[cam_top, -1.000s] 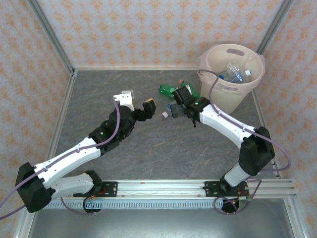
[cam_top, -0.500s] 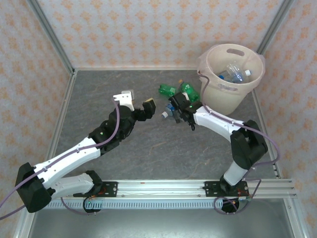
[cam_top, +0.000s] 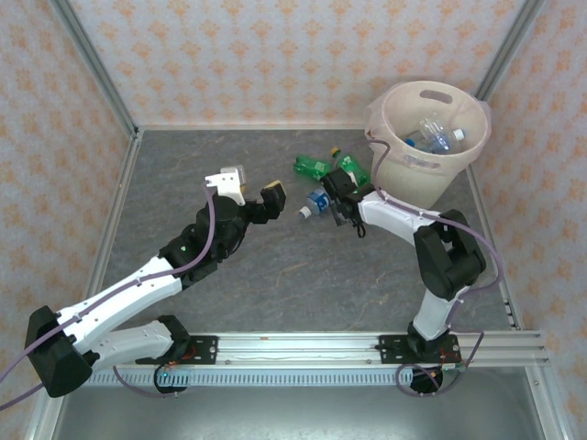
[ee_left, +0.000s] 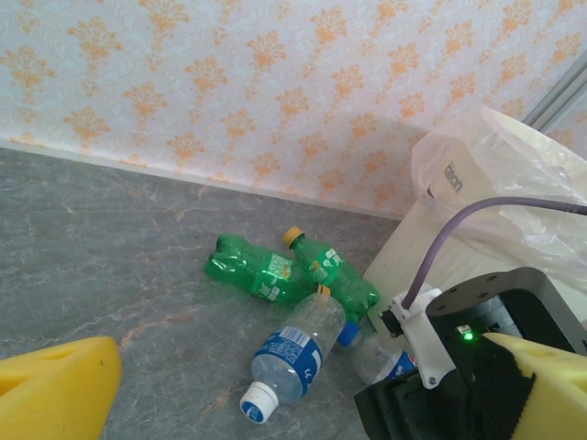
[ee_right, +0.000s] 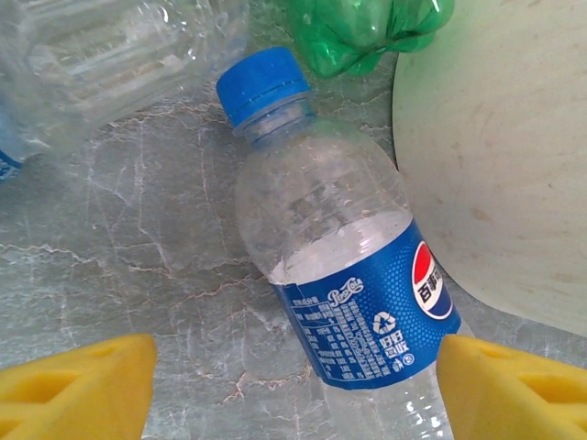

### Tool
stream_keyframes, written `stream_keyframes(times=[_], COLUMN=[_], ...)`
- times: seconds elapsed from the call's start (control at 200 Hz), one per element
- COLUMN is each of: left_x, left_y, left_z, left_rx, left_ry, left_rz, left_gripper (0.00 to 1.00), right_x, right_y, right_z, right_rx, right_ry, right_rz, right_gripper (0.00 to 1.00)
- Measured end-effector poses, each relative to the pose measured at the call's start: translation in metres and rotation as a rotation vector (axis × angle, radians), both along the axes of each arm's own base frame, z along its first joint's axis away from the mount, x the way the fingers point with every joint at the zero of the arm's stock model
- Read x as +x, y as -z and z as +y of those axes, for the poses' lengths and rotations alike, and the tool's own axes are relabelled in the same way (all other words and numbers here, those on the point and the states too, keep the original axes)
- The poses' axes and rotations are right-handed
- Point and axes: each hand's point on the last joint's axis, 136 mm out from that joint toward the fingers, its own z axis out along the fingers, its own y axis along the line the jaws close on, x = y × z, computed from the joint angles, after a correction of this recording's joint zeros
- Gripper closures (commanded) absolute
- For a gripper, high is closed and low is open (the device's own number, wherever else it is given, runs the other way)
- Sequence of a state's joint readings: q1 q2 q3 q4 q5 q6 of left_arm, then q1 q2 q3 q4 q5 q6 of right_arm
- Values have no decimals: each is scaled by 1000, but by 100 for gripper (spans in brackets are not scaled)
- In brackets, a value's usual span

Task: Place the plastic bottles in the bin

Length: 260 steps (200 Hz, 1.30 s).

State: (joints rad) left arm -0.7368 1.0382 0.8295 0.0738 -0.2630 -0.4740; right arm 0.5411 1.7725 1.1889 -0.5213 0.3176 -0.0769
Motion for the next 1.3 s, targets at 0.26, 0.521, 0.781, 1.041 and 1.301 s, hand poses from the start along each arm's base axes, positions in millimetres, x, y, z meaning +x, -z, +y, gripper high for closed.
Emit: stream_keyframes(times=[0.26, 0.521, 0.781, 1.041, 1.301], left_x=[0, 0, -1, -2, -4], left_y=[0, 0, -1, -4, -7], left_z=[0, 0, 1, 2, 4], left_rx=[1, 1, -2, -8, -14], left_ry=[0, 0, 0, 0, 0], left_rz=[1, 2, -2, -9, -15], left_gripper=[1, 1, 1, 1, 1], right_x=[4, 9, 11, 15, 14], right_y=[17, 15, 12, 9, 16], right_z=[-6, -10, -12, -23, -22], right_rx=[-24, -15, -8, 3, 25], right_ry=[13, 28, 35, 62, 61], right_rz=[28, 11, -3, -8, 18], right_gripper=[23, 23, 24, 24, 25])
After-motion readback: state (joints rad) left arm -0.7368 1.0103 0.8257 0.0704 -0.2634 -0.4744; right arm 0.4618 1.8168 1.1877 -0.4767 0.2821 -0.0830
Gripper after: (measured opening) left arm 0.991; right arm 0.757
